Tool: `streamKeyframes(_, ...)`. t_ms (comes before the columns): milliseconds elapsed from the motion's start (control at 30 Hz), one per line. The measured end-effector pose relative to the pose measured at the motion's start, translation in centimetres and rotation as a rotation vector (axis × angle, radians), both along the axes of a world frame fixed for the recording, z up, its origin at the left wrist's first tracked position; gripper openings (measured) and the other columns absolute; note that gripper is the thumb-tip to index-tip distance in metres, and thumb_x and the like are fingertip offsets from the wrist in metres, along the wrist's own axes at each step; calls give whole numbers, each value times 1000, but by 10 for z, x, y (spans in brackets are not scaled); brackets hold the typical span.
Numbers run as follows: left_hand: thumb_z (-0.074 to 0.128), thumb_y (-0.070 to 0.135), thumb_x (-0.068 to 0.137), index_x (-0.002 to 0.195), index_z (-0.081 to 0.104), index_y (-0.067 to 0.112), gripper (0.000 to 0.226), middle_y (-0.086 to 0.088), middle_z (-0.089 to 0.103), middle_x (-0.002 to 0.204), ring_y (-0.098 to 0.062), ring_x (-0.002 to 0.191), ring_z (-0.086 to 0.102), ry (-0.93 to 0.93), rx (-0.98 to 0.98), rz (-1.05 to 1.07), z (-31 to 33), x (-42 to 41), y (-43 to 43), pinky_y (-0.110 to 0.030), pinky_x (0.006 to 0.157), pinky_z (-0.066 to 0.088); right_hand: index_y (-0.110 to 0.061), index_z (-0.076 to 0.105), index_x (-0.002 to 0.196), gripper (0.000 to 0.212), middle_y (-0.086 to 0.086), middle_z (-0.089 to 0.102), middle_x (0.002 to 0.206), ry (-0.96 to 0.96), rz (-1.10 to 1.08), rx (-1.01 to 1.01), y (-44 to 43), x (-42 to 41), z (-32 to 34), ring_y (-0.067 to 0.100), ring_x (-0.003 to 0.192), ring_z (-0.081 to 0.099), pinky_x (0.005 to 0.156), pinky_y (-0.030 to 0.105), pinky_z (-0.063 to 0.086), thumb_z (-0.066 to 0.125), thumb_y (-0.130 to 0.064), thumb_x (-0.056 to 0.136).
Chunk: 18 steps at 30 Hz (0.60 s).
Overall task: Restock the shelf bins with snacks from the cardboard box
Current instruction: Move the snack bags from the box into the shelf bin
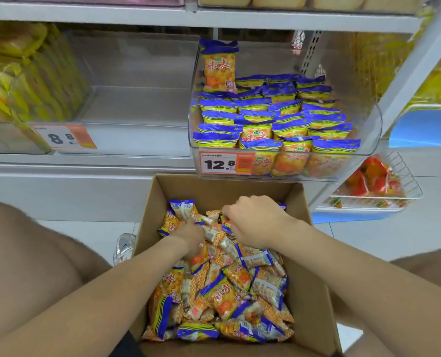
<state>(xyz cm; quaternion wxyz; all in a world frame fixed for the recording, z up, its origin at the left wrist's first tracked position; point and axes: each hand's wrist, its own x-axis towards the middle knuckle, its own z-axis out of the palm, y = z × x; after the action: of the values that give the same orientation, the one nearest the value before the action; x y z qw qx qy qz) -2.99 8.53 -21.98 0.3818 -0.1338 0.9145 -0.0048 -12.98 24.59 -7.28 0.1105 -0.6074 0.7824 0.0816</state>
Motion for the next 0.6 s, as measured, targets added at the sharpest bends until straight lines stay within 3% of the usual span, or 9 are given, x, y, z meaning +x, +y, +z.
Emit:
streamKeyframes(67,62,35,103,145,45,9,52,-23,24,164,-46,154,18,-61,23,21,3,1,8,-57,118,37,-19,59,118,20,-3,37,75,13,-3,21,0,3,3,27,70,53,51,33,30,46,-22,103)
streamKeyframes(100,65,36,102,147,44,11,56,-20,25,165,-45,154,18,-65,56,39,9,1,13,-57,118,38,-18,59,119,21,-3,38,75,18,-14,27,0,4,7,28,72,55,51,34,30,46,-21,103)
streamKeyframes(200,72,33,99,145,47,13,56,-11,54,144,-33,130,55,-1,254,99,39,-4,23,-44,101,53,-18,60,120,21,4,52,89,41,-106,-24,1,4,25,33,82,61,60,35,37,49,-20,102)
streamKeyframes(300,81,35,91,134,59,20,51,-5,65,129,-25,113,64,115,459,117,95,-17,26,-42,95,55,-18,65,120,26,11,62,109,-11,-319,-100,6,-7,44,37,98,65,71,38,48,54,-19,96)
streamKeyframes(367,80,39,90,128,67,25,42,3,70,122,-18,109,66,281,517,89,143,-24,24,-39,94,55,-17,66,114,24,13,62,109,-102,-472,-138,12,-15,54,38,104,63,80,40,53,54,-19,94)
streamKeyframes(433,79,39,91,118,74,26,30,10,75,111,-12,100,70,483,615,146,187,-24,18,-37,90,57,-13,65,98,20,14,61,97,-174,-545,-215,15,-24,60,40,101,62,75,39,49,48,-24,98)
streamKeyframes(467,80,38,91,114,76,27,26,12,77,106,-9,97,71,593,683,204,205,-21,15,-35,89,58,-10,62,88,29,16,62,89,-222,-571,-279,15,-26,66,41,96,63,72,39,47,45,-29,101)
streamKeyframes(533,86,36,86,106,79,25,24,12,79,99,-4,91,73,818,800,378,234,-12,7,-24,81,58,-7,61,81,45,20,64,77,-453,-633,-441,12,-23,81,39,82,66,71,44,53,44,-43,102)
streamKeyframes(600,89,33,80,104,78,22,28,7,80,94,-5,84,75,971,897,555,254,-5,0,-20,71,58,-16,68,94,46,10,70,71,-758,-717,-619,9,-17,94,28,73,70,78,51,61,54,-59,94)
